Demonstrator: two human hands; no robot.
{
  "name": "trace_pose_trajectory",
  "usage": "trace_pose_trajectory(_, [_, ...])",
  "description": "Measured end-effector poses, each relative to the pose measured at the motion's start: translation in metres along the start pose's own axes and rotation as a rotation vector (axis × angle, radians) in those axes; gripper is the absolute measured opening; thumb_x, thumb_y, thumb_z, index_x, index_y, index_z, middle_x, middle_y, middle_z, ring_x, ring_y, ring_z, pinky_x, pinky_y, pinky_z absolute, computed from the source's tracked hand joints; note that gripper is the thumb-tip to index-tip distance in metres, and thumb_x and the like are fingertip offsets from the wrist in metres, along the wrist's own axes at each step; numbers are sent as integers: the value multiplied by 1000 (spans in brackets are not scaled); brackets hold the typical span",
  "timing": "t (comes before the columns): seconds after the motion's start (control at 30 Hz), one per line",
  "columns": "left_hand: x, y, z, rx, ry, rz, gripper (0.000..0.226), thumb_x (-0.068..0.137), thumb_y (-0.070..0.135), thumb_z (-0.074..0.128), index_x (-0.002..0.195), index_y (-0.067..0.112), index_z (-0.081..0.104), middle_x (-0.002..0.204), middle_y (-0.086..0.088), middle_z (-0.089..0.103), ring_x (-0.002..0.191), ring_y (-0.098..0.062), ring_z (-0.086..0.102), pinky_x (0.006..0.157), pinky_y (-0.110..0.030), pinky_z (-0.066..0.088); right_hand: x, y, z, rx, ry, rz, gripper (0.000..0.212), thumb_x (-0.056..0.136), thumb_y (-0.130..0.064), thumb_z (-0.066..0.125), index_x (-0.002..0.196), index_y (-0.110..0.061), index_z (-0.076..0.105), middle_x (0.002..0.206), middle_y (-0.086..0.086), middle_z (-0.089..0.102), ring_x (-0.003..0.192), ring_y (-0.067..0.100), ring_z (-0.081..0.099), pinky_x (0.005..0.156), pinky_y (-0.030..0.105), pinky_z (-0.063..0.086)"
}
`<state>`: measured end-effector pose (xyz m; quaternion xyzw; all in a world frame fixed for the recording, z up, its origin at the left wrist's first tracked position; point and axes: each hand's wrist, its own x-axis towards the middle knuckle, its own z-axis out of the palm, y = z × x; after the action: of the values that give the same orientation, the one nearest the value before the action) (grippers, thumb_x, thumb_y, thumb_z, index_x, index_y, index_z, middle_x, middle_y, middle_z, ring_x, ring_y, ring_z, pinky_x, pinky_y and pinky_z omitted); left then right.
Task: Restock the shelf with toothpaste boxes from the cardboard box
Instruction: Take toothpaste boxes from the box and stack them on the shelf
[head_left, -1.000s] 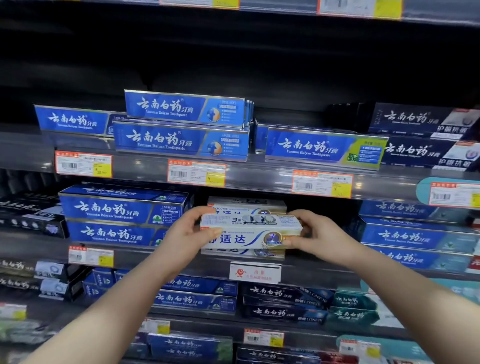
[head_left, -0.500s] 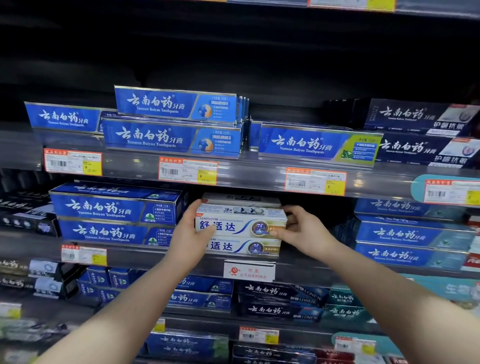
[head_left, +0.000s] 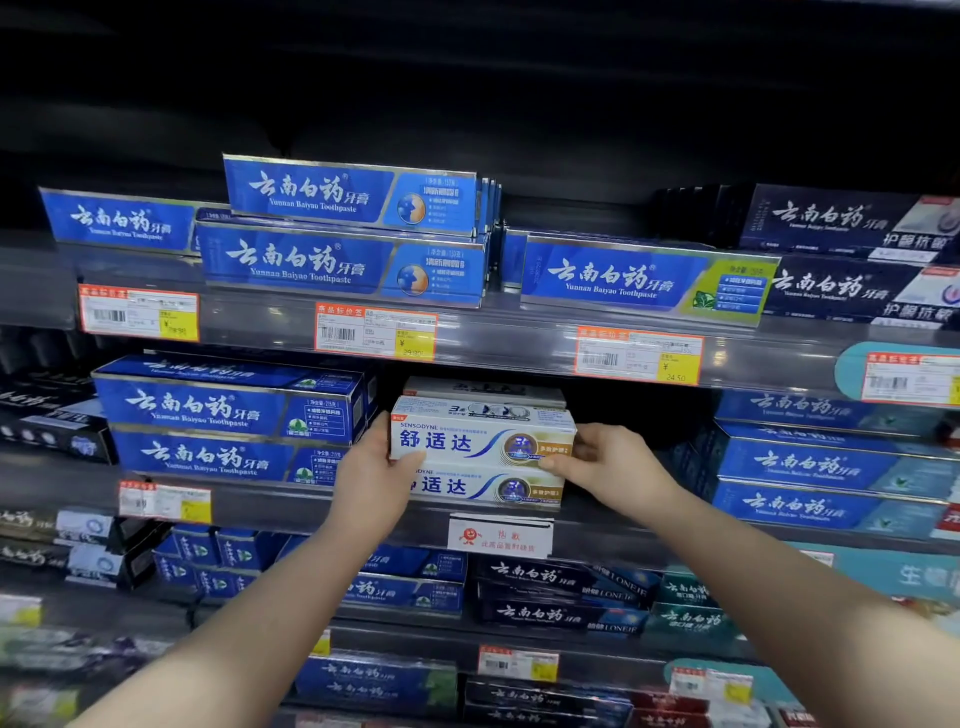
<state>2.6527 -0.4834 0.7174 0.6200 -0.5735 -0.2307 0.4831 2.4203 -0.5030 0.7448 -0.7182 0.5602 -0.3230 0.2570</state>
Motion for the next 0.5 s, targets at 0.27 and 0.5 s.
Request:
trace_pose_trajectory(0.27, [-5,-3,-2,-15,-12,43,42,85,4,56,124,21,53,111,0,65,94,-15,58,84,-27,43,-4,-4,-2,-144,-49,32,29,82,-29,66,108,-15,65,107,2,70,98,15,64,91,34,51])
trace_pose_trajectory(0.5, [-1,-3,-4,-46,-16,54,44,85,4,57,125,19,50,115,-3,65,94,-17,60,88,-32,48,-9,-6,2,-156,-21,64,31,80,-32,67,107,-16,66,104,6,71,97,19,65,91,41,51])
